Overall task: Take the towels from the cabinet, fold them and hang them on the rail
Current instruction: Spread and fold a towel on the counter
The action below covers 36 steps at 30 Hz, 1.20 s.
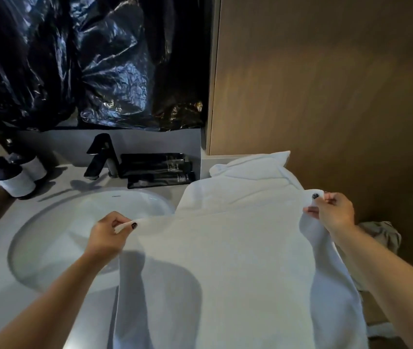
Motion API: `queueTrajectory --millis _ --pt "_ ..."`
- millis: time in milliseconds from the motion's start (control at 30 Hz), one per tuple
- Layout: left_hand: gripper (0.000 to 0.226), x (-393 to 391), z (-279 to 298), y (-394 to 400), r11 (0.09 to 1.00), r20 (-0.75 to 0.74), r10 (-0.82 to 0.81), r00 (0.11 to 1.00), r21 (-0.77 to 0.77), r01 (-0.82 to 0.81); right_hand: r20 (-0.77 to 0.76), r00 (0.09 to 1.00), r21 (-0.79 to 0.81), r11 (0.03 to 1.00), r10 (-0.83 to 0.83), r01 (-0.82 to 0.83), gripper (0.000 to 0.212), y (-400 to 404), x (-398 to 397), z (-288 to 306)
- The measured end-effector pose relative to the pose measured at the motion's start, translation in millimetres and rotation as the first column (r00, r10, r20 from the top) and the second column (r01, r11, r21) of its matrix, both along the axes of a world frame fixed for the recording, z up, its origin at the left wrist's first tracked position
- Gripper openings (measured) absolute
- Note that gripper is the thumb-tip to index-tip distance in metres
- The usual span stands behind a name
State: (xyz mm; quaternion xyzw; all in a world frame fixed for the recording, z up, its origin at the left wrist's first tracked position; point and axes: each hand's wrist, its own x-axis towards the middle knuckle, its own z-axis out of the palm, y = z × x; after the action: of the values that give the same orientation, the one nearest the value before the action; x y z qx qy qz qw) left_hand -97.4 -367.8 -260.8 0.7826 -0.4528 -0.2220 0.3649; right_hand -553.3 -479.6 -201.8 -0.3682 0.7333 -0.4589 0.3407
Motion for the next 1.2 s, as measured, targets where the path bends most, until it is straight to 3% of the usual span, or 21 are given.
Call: queueTrajectory --millis 200,267,300,367,400,533,667,733,867,933,1000,1033,1100,1200 --pt "0.008 -4 -35 -13 0.993 -0.096 0.051 0.994 0.108 -0.041 -0.222 0.975 0.072 0.997 0.013 0.003 0.018 -15 11 -26" --pt "0.006 -13 -39 -19 0.990 -0.022 0.047 0.999 0.134 -0.043 -0.224 0.973 0.073 0.997 0.053 -0.037 0.022 -18 12 -29" --pt "0.013 -18 -42 -23 0.990 0.100 0.010 0.995 0.138 -0.024 -0.229 0.970 0.078 0.995 0.079 -0.062 0.025 -18 13 -28" --pt "0.021 -36 -46 -33 0.990 0.354 -0.110 0.929 0.125 0.070 -0.234 0.967 0.061 0.994 0.103 -0.091 0.025 -20 10 -31" --pt "0.023 -50 -43 -38 0.984 0.411 -0.178 0.894 0.091 0.154 -0.220 0.970 0.043 0.995 0.100 -0.093 0.023 -21 9 -32" --pt "0.036 -113 -27 -62 0.847 0.455 -0.462 0.762 -0.028 0.530 -0.165 0.981 0.016 0.995 0.099 -0.098 0.010 -21 3 -31" --pt "0.065 -159 -18 -83 0.764 0.392 -0.622 0.678 0.114 0.635 -0.115 0.989 0.007 0.996 0.088 -0.088 0.019 -24 -2 -22" --pt "0.065 -170 -23 -91 0.774 0.406 -0.609 0.681 0.115 0.623 -0.103 0.991 0.000 0.996 0.084 -0.085 0.028 -25 -4 -18" --pt "0.030 -179 -32 -103 0.825 0.317 -0.553 0.771 0.076 0.561 0.029 0.996 0.012 0.996 0.082 -0.083 0.027 -25 -2 -14" --pt "0.031 -183 -36 -103 0.849 0.342 -0.507 0.791 0.042 0.526 0.099 0.993 -0.004 0.998 0.056 -0.056 0.025 -21 0 -16" --pt "0.030 -191 -40 -100 0.862 0.418 -0.427 0.802 -0.078 0.500 0.126 0.991 -0.038 0.999 0.035 -0.030 0.037 -13 1 -18" --pt "0.024 -196 -41 -97 0.852 0.454 -0.384 0.804 -0.161 0.498 0.108 0.994 -0.056 0.998 0.032 -0.026 0.044 -6 -1 -18" --pt "0.034 -212 -42 -91 0.812 0.470 -0.380 0.797 -0.243 0.531 0.025 0.999 -0.079 0.997 0.024 -0.022 0.048 17 -10 -18" --pt "0.047 -243 -34 -84 0.751 0.524 -0.474 0.707 -0.178 0.636 -0.112 0.994 -0.064 0.998 -0.005 -0.002 0.036 64 -33 -30"
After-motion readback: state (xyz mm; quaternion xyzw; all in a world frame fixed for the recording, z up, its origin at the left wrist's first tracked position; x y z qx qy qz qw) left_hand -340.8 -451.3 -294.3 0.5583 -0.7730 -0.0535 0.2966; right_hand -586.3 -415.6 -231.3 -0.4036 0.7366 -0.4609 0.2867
